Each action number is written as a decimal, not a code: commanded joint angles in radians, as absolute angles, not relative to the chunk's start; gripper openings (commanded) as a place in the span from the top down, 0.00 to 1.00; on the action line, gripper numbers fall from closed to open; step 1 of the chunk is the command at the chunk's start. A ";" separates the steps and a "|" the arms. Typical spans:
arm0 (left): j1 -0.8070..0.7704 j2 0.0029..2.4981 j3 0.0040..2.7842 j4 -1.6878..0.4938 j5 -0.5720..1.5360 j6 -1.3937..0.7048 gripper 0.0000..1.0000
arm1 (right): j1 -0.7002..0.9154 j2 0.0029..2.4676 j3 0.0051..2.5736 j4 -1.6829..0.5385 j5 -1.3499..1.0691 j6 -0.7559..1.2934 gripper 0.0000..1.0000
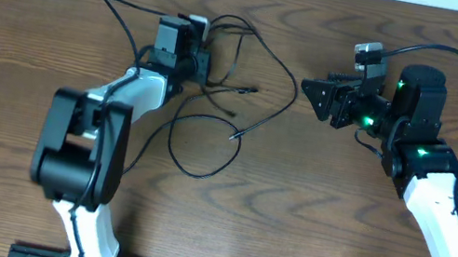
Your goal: Untangle cables
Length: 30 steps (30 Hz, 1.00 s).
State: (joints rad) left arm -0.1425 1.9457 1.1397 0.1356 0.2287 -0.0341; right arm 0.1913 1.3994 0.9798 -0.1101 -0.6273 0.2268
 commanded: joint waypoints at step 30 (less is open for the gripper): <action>-0.142 1.274 1.148 -0.262 0.111 0.049 0.29 | 0.198 1.399 0.985 -0.106 -0.661 0.344 0.35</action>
